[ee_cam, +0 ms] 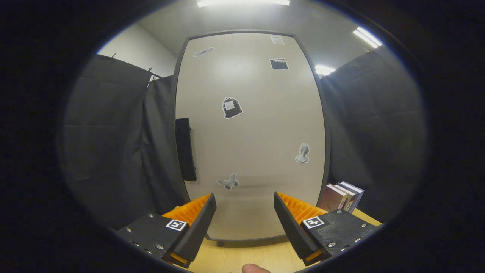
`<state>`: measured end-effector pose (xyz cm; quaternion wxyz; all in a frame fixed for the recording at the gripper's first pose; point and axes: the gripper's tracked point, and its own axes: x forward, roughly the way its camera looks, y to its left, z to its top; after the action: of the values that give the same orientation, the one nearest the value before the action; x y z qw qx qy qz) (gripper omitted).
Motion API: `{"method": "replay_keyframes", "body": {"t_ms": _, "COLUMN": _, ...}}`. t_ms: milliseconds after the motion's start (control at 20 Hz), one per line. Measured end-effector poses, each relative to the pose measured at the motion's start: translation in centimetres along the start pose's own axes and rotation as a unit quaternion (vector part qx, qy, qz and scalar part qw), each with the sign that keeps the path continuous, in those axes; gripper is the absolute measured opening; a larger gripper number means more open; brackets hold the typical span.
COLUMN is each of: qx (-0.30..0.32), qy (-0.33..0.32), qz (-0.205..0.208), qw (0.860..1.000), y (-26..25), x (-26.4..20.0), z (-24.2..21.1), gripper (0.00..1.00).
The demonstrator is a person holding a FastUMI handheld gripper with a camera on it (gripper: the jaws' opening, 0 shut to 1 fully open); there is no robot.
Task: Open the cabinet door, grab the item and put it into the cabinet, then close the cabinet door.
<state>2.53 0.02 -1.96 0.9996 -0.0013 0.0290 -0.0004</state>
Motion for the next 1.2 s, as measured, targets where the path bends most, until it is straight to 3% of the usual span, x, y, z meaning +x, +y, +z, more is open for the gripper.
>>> {"method": "replay_keyframes", "body": {"t_ms": 900, "qx": -0.016, "qy": -0.022, "qz": 0.007, "qw": 1.0, "y": 1.1, "x": 1.3, "z": 1.8, "gripper": 0.95}}
{"method": "replay_keyframes", "body": {"t_ms": 1200, "qx": -0.016, "qy": -0.041, "qz": 0.038, "qw": 0.998, "y": 5.1, "x": 3.8, "z": 4.8, "gripper": 0.95}}
